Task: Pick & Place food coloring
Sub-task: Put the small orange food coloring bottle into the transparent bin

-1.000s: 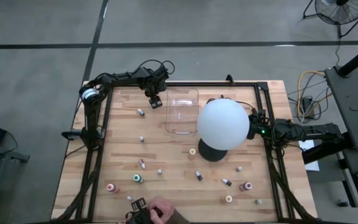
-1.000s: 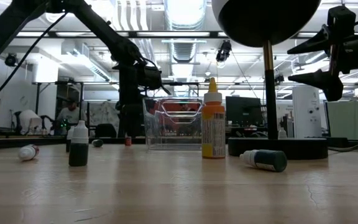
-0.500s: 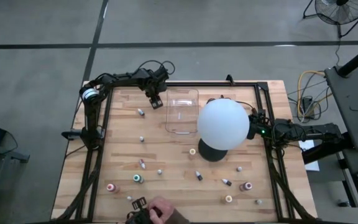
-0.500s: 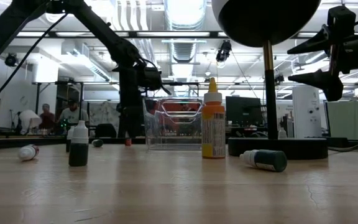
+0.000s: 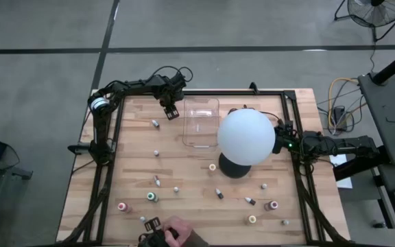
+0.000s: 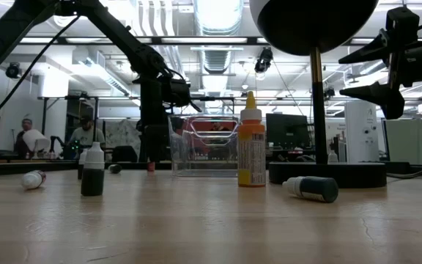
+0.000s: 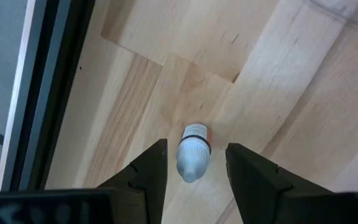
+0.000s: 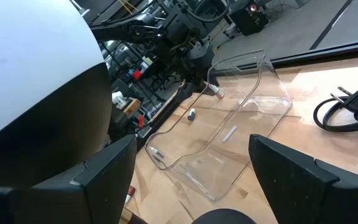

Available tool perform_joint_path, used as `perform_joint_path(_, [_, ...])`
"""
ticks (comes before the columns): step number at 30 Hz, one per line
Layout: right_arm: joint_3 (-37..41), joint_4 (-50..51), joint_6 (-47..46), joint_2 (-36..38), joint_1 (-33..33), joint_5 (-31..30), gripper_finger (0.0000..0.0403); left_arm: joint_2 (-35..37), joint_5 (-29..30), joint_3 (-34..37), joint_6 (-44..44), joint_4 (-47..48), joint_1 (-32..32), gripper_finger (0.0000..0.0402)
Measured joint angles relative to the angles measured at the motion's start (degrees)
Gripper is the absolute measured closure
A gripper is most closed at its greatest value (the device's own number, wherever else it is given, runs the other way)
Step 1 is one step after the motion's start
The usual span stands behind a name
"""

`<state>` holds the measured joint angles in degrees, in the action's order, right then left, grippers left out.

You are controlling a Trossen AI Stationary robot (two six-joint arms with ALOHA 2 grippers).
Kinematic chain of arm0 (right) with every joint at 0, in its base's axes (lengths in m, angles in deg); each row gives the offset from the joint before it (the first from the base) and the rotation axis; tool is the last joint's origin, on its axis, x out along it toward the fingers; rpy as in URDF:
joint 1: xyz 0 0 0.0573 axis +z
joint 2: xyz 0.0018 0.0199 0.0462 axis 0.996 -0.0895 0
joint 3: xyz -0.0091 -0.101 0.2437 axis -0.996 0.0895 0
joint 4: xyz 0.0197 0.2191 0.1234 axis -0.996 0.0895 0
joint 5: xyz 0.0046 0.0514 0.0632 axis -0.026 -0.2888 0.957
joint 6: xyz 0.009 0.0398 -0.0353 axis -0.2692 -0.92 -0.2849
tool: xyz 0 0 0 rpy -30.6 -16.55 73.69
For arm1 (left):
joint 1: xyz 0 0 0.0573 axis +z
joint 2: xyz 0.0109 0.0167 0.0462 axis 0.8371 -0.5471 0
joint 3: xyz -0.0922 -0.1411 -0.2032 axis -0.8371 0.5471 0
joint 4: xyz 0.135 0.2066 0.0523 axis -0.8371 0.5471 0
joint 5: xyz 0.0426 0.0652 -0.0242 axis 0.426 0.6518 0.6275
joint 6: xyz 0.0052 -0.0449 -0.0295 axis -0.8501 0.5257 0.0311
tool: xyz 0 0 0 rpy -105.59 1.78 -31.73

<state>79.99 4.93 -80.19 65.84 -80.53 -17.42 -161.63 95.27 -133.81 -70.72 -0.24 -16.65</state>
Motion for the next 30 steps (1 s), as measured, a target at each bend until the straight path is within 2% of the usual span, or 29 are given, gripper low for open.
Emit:
perform_joint_path(6, [0.0, 0.0, 0.0, 0.0, 0.0, 0.0, 0.0101, 0.0, 0.0, -0.1, -0.2, 0.2, 0.0, 0.0274])
perform_joint_path(18, [0.0, 0.0, 0.0, 0.0, 0.0, 0.0, 0.0101, 0.0, 0.0, -0.1, -0.2, -0.1, 0.0, 0.0351])
perform_joint_path(25, [0.0, 0.0, 0.0, 0.0, 0.0, 0.0, 0.0101, 1.4, 0.0, -0.1, 0.4, 0.5, 0.0, 0.0358])
perform_joint_path(30, [0.0, 0.0, 0.0, 0.0, 0.0, 0.0, 0.0101, 4.6, 0.0, -2.3, 2.0, 5.8, 0.0, 0.0359])
